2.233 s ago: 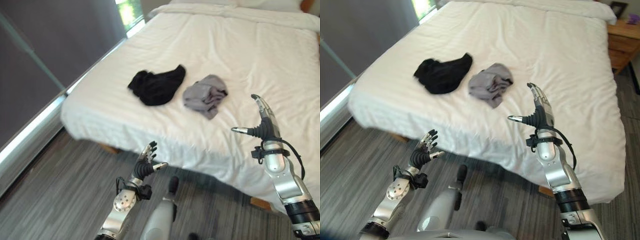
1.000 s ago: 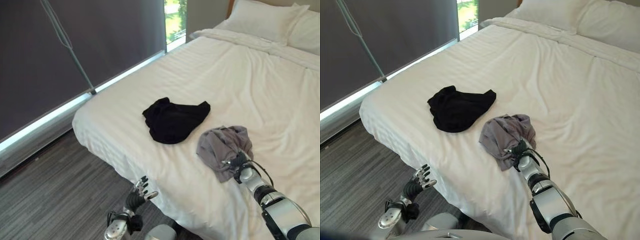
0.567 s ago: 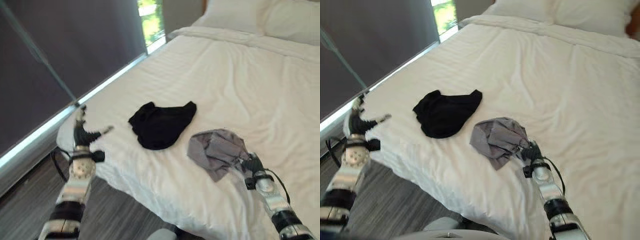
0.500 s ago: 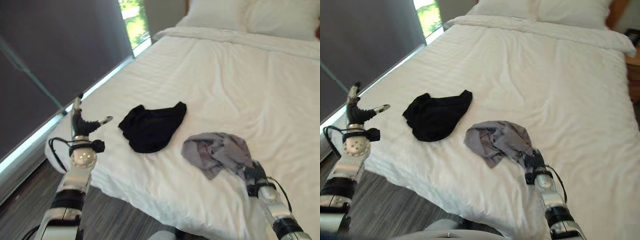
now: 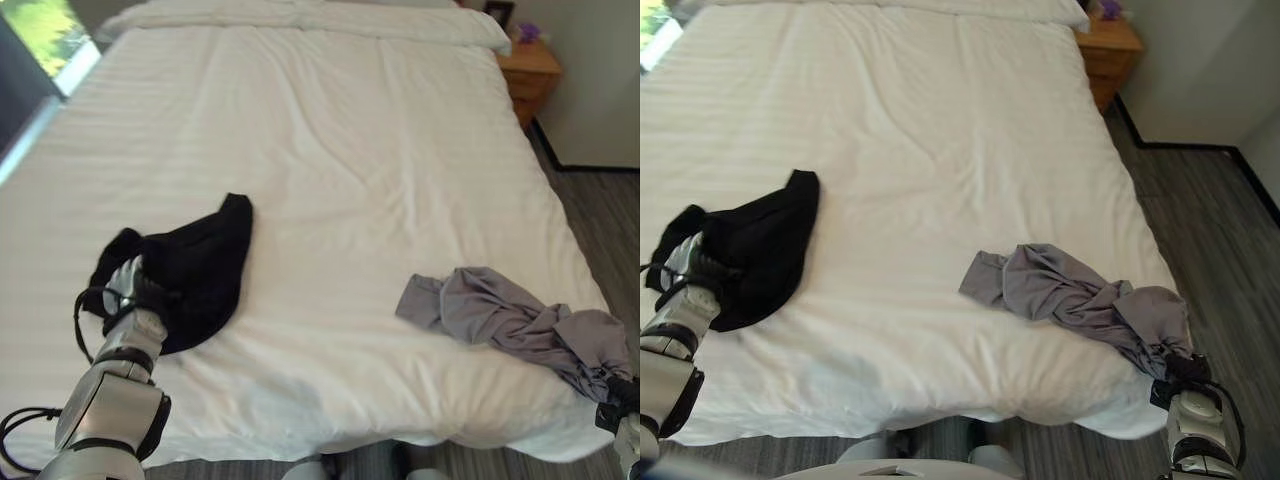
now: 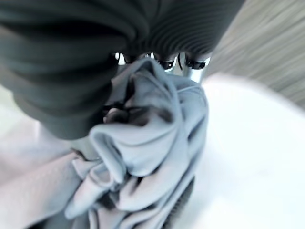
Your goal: Pick up bed clothes into laundry basket.
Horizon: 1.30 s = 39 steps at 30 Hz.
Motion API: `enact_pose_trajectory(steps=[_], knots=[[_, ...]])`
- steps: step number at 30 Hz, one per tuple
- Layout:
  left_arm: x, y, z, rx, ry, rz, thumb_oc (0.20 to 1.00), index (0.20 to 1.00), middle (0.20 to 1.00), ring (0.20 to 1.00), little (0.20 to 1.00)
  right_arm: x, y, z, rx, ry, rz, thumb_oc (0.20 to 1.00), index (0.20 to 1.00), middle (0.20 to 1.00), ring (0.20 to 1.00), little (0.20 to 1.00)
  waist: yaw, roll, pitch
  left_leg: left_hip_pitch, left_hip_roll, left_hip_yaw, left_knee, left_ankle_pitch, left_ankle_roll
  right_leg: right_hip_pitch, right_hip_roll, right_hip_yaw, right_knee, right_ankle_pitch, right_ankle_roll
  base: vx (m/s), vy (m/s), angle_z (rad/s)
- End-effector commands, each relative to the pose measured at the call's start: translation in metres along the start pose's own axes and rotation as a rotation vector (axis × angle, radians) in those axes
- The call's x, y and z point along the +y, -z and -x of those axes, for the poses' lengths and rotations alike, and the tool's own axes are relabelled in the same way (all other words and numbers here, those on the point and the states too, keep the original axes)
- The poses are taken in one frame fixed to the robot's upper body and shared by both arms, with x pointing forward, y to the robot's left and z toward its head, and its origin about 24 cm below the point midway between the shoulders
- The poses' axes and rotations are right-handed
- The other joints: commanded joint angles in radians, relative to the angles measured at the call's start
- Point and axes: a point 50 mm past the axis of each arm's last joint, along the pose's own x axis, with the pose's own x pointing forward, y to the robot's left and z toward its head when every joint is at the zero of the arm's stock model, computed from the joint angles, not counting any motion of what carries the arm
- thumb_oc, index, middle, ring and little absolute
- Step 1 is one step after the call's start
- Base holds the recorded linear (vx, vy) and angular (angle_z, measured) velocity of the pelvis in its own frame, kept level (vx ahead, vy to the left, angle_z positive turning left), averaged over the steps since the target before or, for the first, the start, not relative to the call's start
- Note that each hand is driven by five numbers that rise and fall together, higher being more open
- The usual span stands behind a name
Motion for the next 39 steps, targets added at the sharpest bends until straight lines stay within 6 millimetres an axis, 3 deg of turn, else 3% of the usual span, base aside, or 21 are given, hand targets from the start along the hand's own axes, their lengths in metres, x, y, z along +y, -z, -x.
enact_pose_trajectory(steps=[1,3,5,7,8,10,11,12,13,16,18,19,24,25,26,28,32,34,36,38,39], knots=[[-0.026,0.039,0.015,0.121,0.191,-0.120,0.200,0.200,0.200,0.200,0.200,-0.016,-0.033,-0.004,-0.124,0.014,-0.007,0.200,0.200,0.200,0.200,0.200,0.001,0.018,0.006,0.032,0.053,-0.043,0.008,-0.055,-0.093,0.002,-0.136,-0.036,-0.057,0.260,0.104,0.01,0.076,-0.53],[-0.027,0.039,0.015,0.122,0.193,-0.120,0.200,0.200,0.200,0.200,0.200,-0.016,-0.033,-0.004,-0.124,0.013,-0.005,0.200,0.200,0.200,0.200,0.200,0.001,0.019,0.006,0.033,0.053,-0.041,0.008,-0.056,-0.093,0.002,-0.136,-0.034,-0.057,0.260,0.104,0.02,0.070,-0.42],[-0.010,0.045,0.010,0.130,0.143,-0.059,0.200,0.200,0.200,0.200,0.200,-0.019,-0.056,-0.001,-0.239,-0.004,0.032,0.200,0.200,0.200,0.200,0.200,-0.008,0.029,0.000,0.054,0.050,-0.023,0.008,-0.075,-0.090,-0.009,-0.144,-0.036,-0.060,0.250,0.106,0.04,0.107,-0.18],[0.041,0.011,-0.009,0.017,-0.080,0.110,0.200,0.200,0.200,0.200,0.200,-0.016,-0.068,0.003,-0.315,0.001,0.038,0.200,0.200,0.200,0.200,0.200,-0.001,0.037,0.015,0.062,0.050,-0.027,0.008,-0.080,-0.088,-0.003,-0.148,-0.061,-0.058,0.247,0.108,-0.03,0.002,-0.06],[0.041,0.011,-0.010,0.017,-0.082,0.110,0.200,0.200,0.200,0.200,0.200,-0.016,-0.068,0.003,-0.315,0.001,0.037,0.200,0.200,0.200,0.200,0.200,-0.001,0.036,0.014,0.056,0.050,-0.027,0.008,-0.073,-0.089,-0.008,-0.147,-0.061,-0.059,0.252,0.107,-0.09,-0.036,0.03],[0.095,-0.026,-0.015,-0.155,-0.322,0.245,0.200,0.200,0.200,0.200,0.200,-0.008,-0.076,0.008,-0.379,-0.006,0.022,0.200,0.200,0.200,0.200,0.200,0.035,0.054,0.037,0.051,0.065,-0.014,0.008,-0.067,-0.089,0.006,-0.157,-0.185,-0.040,0.240,0.099,-0.16,-0.085,0.05],[0.150,-0.065,0.001,-0.387,-0.546,0.401,0.200,0.200,0.200,0.200,0.200,0.005,-0.075,0.015,-0.418,-0.036,0.010,0.200,0.200,0.200,0.200,0.200,0.080,0.067,0.043,0.041,0.096,0.026,0.008,-0.049,-0.090,0.021,-0.172,-0.337,0.021,0.197,0.084,-0.19,-0.090,-0.20],[0.149,-0.062,0.002,-0.382,-0.546,0.401,0.200,0.200,0.200,0.200,0.200,0.006,-0.076,0.015,-0.419,-0.038,0.012,0.200,0.200,0.200,0.200,0.200,0.076,0.067,0.041,0.037,0.095,0.026,0.008,-0.042,-0.090,0.016,-0.172,-0.337,0.023,0.199,0.082,-0.25,-0.068,-0.60],[0.184,-0.086,0.028,-0.579,-0.676,0.490,0.200,0.200,0.200,0.200,0.200,0.018,-0.079,0.021,-0.458,-0.074,0.027,0.200,0.200,0.200,0.200,0.200,0.118,0.067,0.035,0.039,0.119,0.075,0.008,-0.034,-0.086,0.042,-0.190,-0.408,0.079,0.163,0.073,-0.13,-0.013,-0.66],[0.196,-0.097,0.053,-0.721,-0.747,0.571,0.200,0.200,0.200,0.200,0.200,0.025,-0.094,0.028,-0.533,-0.094,0.073,0.200,0.200,0.200,0.200,0.200,0.160,0.063,0.015,0.040,0.131,0.118,0.008,-0.032,-0.081,0.086,-0.215,-0.451,0.120,0.151,0.075,-0.14,-0.026,-0.70],[0.192,-0.102,0.070,-0.809,-0.747,0.622,0.200,0.200,0.200,0.200,0.200,0.029,-0.110,0.036,-0.619,-0.111,0.119,0.200,0.200,0.200,0.200,0.200,0.193,0.057,-0.007,0.042,0.129,0.159,0.008,-0.029,-0.075,0.132,-0.247,-0.473,0.135,0.173,0.088,-0.15,-0.055,-0.97],[0.186,-0.115,0.086,-0.918,-0.712,0.698,0.200,0.200,0.200,0.200,0.200,0.028,-0.135,0.047,-0.742,-0.096,0.146,0.200,0.200,0.200,0.200,0.200,0.217,0.048,-0.027,0.033,0.128,0.188,0.008,-0.018,-0.072,0.167,-0.272,-0.496,0.147,0.206,0.103,-0.16,-0.087,-0.81],[0.157,-0.135,0.112,-1.060,-0.577,0.842,0.200,0.200,0.200,0.200,0.200,0.020,-0.181,0.073,-0.984,-0.038,0.167,0.200,0.200,0.200,0.200,0.200,0.264,0.039,-0.059,0.023,0.150,0.252,0.008,0.013,-0.078,0.228,-0.283,-0.525,0.125,0.243,0.130,-0.18,-0.139,-0.64],[0.145,-0.144,0.119,-1.101,-0.516,0.848,0.200,0.200,0.200,0.200,0.200,0.015,-0.207,0.088,-1.109,0.001,0.172,0.200,0.200,0.200,0.200,0.200,0.271,0.039,-0.065,0.020,0.175,0.274,0.010,0.039,-0.092,0.241,-0.262,-0.537,0.081,0.214,0.126,-0.18,-0.189,-0.77],[0.145,-0.144,0.120,-1.101,-0.515,0.849,0.200,0.200,0.200,0.200,0.200,0.014,-0.207,0.089,-1.110,0.003,0.174,0.200,0.200,0.200,0.200,0.200,0.274,0.041,-0.064,0.022,0.178,0.276,0.010,0.040,-0.094,0.243,-0.259,-0.535,0.078,0.214,0.125,-0.18,-0.276,-1.00],[0.122,-0.158,0.123,-1.115,-0.398,0.877,0.200,0.200,0.200,0.200,0.200,0.011,-0.244,0.114,-1.292,0.012,0.123,0.200,0.200,0.200,0.200,0.200,0.267,0.060,-0.068,0.032,0.233,0.295,0.014,0.080,-0.122,0.249,-0.195,-0.537,0.011,0.112,0.095,-0.15,-0.278,-1.16],[0.106,-0.164,0.123,-1.108,-0.291,0.925,0.200,0.200,0.200,0.200,0.200,0.012,-0.268,0.140,-1.433,-0.023,0.042,0.200,0.200,0.200,0.200,0.200,0.250,0.090,-0.061,0.043,0.292,0.299,0.016,0.120,-0.160,0.253,-0.134,-0.512,-0.052,0.072,0.073,-0.14,-0.258,-0.88],[0.098,-0.172,0.128,-1.126,-0.225,0.973,0.200,0.200,0.200,0.200,0.200,0.020,-0.290,0.163,-1.560,-0.088,0.018,0.200,0.200,0.200,0.200,0.200,0.236,0.104,-0.057,0.059,0.320,0.280,0.019,0.128,-0.175,0.231,-0.091,-0.472,-0.060,0.055,0.056,-0.08,-0.283,-0.47],[0.098,-0.175,0.129,-1.128,-0.217,0.996,0.200,0.200,0.200,0.200,0.200,0.023,-0.294,0.166,-1.577,-0.105,0.021,0.200,0.200,0.200,0.200,0.200,0.237,0.111,-0.049,0.065,0.323,0.261,0.024,0.130,-0.178,0.227,-0.083,-0.456,-0.060,0.050,0.050,-0.01,-0.181,-0.54],[0.093,-0.188,0.134,-1.139,-0.151,1.091,0.200,0.200,0.200,0.200,0.200,0.032,-0.304,0.171,-1.604,-0.093,0.118,0.200,0.200,0.200,0.200,0.200,0.269,0.098,-0.006,0.068,0.244,0.017,0.076,0.080,-0.158,0.211,-0.062,-0.368,-0.060,0.045,0.020,0.02,-0.271,-1.14],[0.093,-0.189,0.134,-1.141,-0.152,1.093,0.200,0.200,0.200,0.200,0.200,0.032,-0.304,0.171,-1.606,-0.090,0.118,0.200,0.200,0.200,0.200,0.200,0.267,0.099,-0.003,0.059,0.244,0.014,0.089,0.076,-0.155,0.210,-0.062,-0.370,-0.060,0.048,0.020,0.05,-0.320,-1.34]])
